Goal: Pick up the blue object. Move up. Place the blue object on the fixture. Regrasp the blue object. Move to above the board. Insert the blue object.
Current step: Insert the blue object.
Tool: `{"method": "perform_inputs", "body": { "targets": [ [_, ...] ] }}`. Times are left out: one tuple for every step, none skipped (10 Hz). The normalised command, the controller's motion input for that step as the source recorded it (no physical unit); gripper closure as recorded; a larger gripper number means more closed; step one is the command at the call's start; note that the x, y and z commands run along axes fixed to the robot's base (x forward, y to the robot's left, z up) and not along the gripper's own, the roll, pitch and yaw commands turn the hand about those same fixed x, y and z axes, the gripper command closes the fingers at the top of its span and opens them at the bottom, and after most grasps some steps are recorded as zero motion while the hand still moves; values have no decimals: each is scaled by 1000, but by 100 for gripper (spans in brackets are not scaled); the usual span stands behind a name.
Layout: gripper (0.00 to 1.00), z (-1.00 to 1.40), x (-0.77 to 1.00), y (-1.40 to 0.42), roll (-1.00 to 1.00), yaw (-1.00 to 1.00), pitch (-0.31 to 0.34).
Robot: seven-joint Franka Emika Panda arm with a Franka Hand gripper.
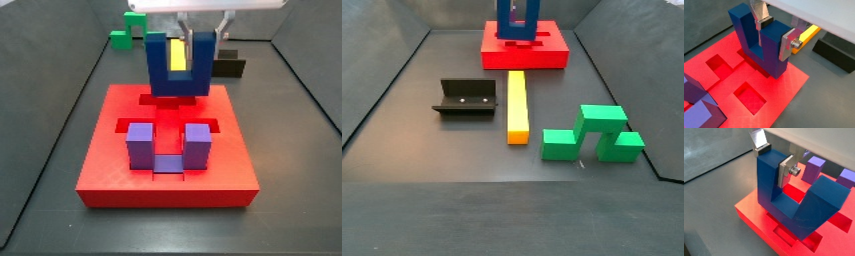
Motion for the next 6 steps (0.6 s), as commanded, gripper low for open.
{"method": "perform_inputs", "body": {
  "targets": [
    [100, -123, 0, -23, 0, 69, -89],
    [100, -211, 0, 0, 14, 123, -116],
    [100, -209, 0, 0, 26, 89, -76],
    [100, -80, -183, 0, 11, 0, -20],
    [100, -63, -249, 0, 16, 0, 0],
    [100, 0, -197, 0, -13, 0, 0]
  ]
}}
